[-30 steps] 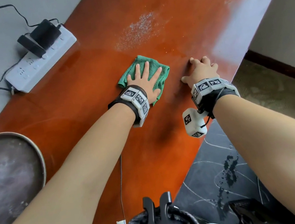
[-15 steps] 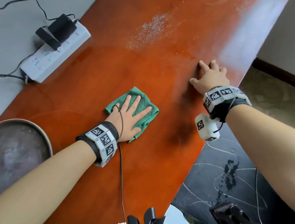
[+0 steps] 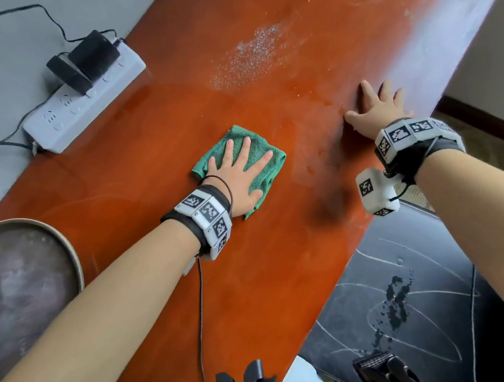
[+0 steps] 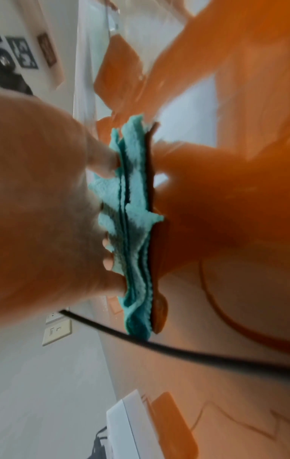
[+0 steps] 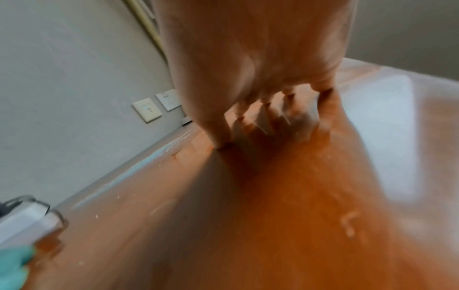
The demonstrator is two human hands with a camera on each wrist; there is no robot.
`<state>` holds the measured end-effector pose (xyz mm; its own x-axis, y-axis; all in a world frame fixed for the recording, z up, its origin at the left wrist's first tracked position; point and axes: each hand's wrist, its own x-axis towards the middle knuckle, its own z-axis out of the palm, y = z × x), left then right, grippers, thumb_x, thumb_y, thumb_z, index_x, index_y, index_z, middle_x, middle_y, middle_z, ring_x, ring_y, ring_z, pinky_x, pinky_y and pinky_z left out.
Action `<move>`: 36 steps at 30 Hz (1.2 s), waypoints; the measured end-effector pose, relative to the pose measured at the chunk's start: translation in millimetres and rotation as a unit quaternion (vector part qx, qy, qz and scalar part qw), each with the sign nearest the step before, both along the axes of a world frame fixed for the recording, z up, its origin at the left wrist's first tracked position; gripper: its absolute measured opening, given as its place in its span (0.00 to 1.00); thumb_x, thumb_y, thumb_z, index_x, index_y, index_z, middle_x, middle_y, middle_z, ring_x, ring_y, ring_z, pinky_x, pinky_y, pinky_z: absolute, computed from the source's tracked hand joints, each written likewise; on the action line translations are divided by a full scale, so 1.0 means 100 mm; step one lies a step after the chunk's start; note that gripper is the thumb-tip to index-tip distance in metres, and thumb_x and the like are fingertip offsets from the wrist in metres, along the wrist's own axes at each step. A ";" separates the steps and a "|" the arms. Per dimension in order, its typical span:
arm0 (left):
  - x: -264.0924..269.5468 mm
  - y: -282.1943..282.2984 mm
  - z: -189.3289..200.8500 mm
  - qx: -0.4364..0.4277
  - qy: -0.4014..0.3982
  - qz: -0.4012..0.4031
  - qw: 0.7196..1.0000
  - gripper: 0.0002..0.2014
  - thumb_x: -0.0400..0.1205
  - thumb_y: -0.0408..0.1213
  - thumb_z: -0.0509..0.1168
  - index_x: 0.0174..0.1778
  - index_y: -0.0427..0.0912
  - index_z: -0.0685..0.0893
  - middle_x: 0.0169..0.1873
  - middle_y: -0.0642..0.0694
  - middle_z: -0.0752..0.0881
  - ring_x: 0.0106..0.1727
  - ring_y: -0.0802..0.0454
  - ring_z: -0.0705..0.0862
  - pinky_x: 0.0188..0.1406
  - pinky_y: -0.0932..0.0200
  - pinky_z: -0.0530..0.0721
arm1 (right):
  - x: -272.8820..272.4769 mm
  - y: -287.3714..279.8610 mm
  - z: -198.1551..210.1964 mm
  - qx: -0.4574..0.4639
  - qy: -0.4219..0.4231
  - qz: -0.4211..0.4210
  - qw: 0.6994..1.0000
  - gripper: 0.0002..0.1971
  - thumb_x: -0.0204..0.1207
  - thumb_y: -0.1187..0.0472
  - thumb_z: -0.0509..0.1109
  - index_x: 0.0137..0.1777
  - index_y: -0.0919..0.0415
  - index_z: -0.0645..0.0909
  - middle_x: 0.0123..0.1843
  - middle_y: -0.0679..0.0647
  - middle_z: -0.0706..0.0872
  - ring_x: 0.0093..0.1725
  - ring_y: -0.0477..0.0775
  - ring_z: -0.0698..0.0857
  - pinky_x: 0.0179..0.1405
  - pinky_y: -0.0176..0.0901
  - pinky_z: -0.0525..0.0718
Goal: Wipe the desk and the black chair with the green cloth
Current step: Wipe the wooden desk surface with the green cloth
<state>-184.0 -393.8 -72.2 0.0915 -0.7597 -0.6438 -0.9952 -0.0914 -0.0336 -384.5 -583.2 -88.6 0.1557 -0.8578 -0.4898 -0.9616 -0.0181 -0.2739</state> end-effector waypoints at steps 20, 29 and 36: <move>-0.16 -1.49 -0.02 -0.044 0.022 0.053 0.997 0.32 0.86 0.53 0.48 0.81 0.63 0.35 0.82 0.45 0.32 0.82 0.37 0.35 0.77 0.29 0.48 | 0.08 -0.19 0.03 0.008 -0.007 -0.022 1.000 0.37 0.74 0.48 0.72 0.80 0.44 0.58 0.84 0.52 0.49 0.83 0.64 0.46 0.78 0.67 0.58; -0.15 -1.52 -0.01 -0.044 0.021 0.023 0.999 0.33 0.86 0.52 0.49 0.82 0.60 0.36 0.82 0.45 0.33 0.82 0.38 0.36 0.78 0.31 0.48 | 0.09 -0.20 0.07 0.021 -0.026 -0.049 0.998 0.38 0.72 0.52 0.74 0.79 0.44 0.59 0.84 0.51 0.49 0.83 0.63 0.45 0.78 0.68 0.59; 0.00 -0.80 0.00 -0.017 0.000 -0.071 0.997 0.35 0.86 0.54 0.49 0.81 0.59 0.32 0.82 0.45 0.33 0.82 0.38 0.35 0.78 0.32 0.50 | 0.09 -0.21 0.10 0.026 -0.024 -0.057 0.998 0.40 0.70 0.51 0.76 0.80 0.45 0.59 0.85 0.53 0.48 0.83 0.64 0.46 0.77 0.69 0.59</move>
